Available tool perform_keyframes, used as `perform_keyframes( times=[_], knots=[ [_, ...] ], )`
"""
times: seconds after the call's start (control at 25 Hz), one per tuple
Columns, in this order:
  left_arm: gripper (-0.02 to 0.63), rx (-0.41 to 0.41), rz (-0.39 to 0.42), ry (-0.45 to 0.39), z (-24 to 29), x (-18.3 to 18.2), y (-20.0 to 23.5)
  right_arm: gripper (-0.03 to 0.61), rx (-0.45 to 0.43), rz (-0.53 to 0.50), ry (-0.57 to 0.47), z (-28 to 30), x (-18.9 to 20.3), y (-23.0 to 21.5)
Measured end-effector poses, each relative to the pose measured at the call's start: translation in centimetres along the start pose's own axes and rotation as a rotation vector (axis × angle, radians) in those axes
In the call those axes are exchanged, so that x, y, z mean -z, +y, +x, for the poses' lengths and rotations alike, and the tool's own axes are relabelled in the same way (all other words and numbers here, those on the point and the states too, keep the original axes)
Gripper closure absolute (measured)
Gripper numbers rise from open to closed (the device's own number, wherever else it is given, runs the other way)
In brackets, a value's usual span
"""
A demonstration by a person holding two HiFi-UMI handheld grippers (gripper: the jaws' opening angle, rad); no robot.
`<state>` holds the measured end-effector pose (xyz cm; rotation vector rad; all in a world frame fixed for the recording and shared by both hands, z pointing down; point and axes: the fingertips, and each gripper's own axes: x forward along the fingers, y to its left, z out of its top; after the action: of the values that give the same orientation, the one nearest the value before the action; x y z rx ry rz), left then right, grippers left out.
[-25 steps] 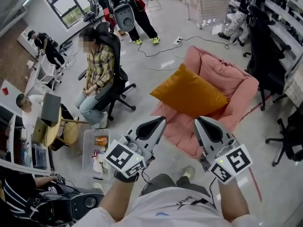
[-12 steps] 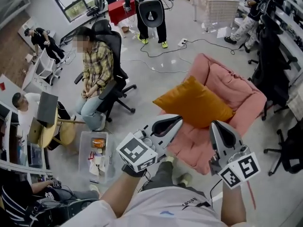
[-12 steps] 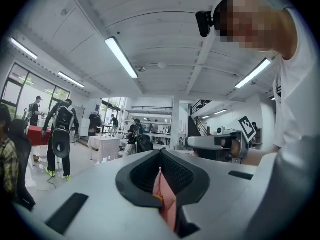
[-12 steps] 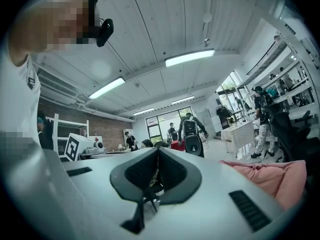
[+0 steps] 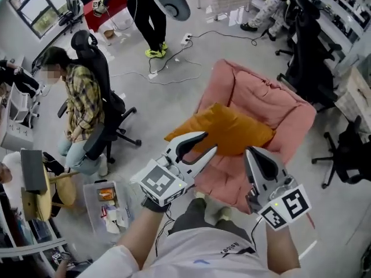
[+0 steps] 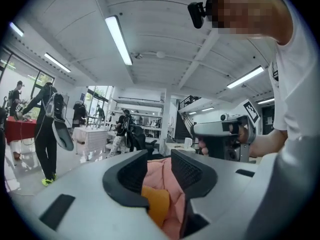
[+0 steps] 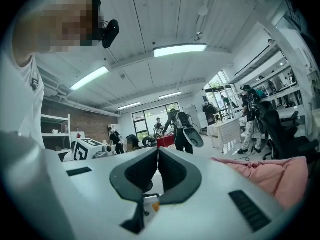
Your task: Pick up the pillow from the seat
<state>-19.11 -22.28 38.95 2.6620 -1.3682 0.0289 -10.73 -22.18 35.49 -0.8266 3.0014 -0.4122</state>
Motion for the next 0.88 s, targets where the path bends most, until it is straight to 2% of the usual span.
perform_keyframes(
  times=[0.16, 0.32, 0.44, 0.6, 0.88],
  knots=[
    [0.394, 0.014, 0.045, 0.053, 3.2, 2.9, 4.4, 0.565, 0.053, 0.018, 0.016, 2.1, 1.0, -2.0],
    [0.340, 0.039, 0.085, 0.100, 6.3, 5.8, 7.9, 0.565, 0.104, 0.034, 0.044, 3.3, 2.4, -3.7],
    [0.316, 0.054, 0.079, 0.129, 8.4, 8.1, 10.0, 0.565, 0.135, 0.045, 0.064, 4.0, 3.4, -4.9],
    [0.284, 0.081, 0.056, 0.161, 11.1, 10.5, 11.7, 0.565, 0.156, 0.057, 0.086, 5.0, 4.2, -6.3],
    [0.199, 0.159, 0.096, 0.239, 13.5, 15.3, 12.8, 0.565, 0.200, 0.085, 0.128, 5.5, 6.3, -7.8]
  ],
)
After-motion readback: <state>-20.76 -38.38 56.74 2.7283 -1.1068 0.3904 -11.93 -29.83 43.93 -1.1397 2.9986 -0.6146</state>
